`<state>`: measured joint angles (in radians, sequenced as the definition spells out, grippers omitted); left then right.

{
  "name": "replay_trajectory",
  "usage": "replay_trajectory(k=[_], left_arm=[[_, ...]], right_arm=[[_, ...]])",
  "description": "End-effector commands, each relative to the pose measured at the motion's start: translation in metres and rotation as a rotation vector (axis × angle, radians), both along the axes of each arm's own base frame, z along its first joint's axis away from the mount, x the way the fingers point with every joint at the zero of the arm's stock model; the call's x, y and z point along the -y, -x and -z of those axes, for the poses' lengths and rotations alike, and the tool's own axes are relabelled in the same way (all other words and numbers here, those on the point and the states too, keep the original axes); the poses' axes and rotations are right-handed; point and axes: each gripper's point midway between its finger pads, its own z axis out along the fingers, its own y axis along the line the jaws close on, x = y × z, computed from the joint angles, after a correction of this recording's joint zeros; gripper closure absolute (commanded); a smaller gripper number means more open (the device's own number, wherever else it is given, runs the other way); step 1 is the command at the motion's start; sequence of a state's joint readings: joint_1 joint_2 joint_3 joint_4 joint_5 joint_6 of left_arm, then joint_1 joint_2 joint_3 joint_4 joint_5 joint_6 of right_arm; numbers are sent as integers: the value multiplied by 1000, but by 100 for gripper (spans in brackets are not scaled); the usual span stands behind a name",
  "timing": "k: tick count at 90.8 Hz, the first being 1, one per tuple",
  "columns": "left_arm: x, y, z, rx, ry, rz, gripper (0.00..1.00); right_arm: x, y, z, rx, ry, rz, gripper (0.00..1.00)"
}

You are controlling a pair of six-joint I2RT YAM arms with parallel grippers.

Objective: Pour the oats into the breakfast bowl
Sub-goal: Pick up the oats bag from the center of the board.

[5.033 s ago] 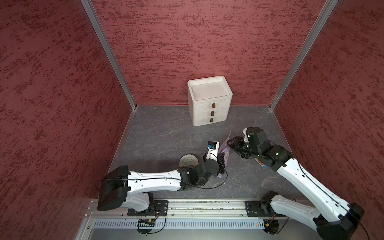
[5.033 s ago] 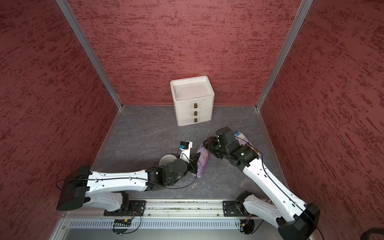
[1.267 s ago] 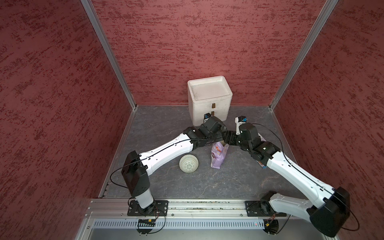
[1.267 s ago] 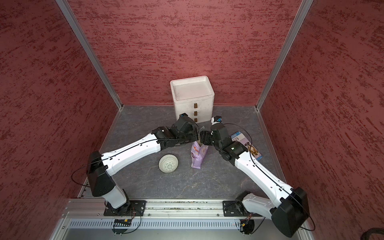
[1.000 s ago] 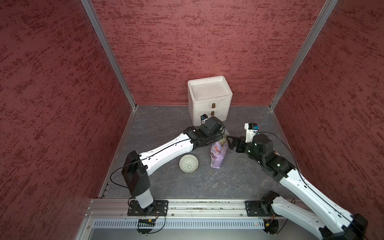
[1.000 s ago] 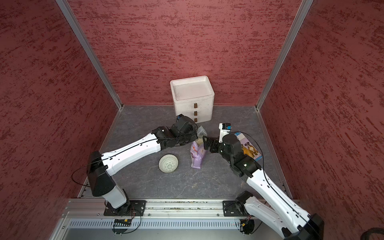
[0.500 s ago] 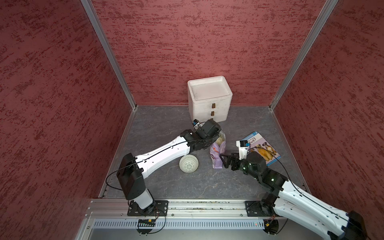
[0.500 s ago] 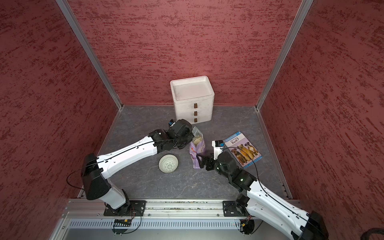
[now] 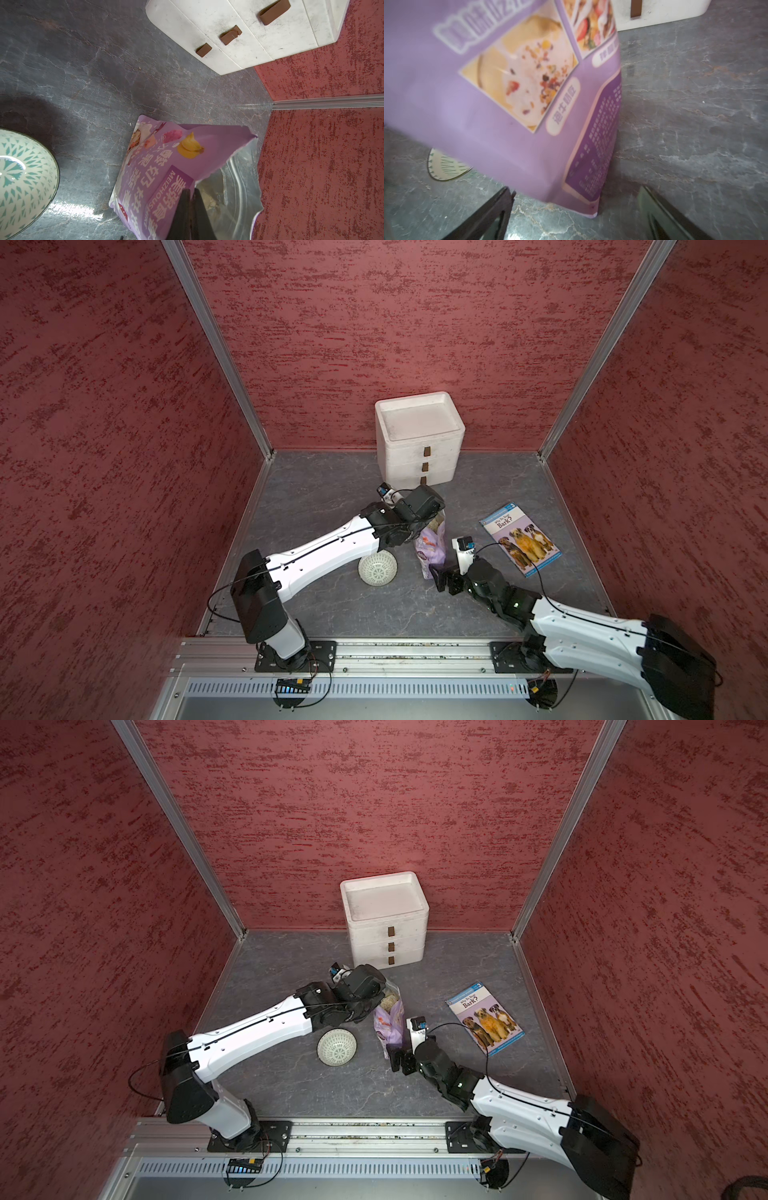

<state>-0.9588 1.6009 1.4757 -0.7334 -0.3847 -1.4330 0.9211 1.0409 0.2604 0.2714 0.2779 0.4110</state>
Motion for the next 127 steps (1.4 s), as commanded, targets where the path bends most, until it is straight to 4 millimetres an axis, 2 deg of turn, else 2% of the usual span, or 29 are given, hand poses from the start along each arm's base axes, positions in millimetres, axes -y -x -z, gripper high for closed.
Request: replay_trajectory(k=[1, 32, 46, 54, 66, 71, 78, 88, 109, 115, 127], left_arm=[[-3, -6, -37, 79, 78, -44, 100], [-1, -2, -31, 50, 82, -34, 100], [-3, -2, -31, 49, 79, -38, 100], [-5, -2, -32, 50, 78, -41, 100], [-8, -2, -34, 57, 72, -48, 100], [-10, -3, -35, 61, 69, -52, 100], [-15, -5, -38, 67, 67, -61, 100], [-19, -8, -46, 104, 68, -46, 100], [-34, -16, -72, 254, 97, -7, 99], [-35, -19, -85, 323, 104, 38, 84], [-46, -19, -105, 399, 110, 86, 64]], right_arm=[[-14, -17, -30, 152, -83, 12, 1], [-42, -37, -5, 195, -176, 23, 1], [-41, -47, 3, 241, -197, 71, 3], [-35, -51, 8, 264, -209, 117, 13], [-41, -53, 12, 261, -201, 95, 32], [-43, -53, 11, 265, -200, 92, 45], [-39, -54, 10, 277, -190, 108, 79], [-36, -52, 3, 303, -170, 98, 100], [-45, -57, -23, 315, 35, 60, 100], [-43, -59, -35, 337, 72, 65, 100], [-47, -63, -51, 339, 183, 38, 100]])
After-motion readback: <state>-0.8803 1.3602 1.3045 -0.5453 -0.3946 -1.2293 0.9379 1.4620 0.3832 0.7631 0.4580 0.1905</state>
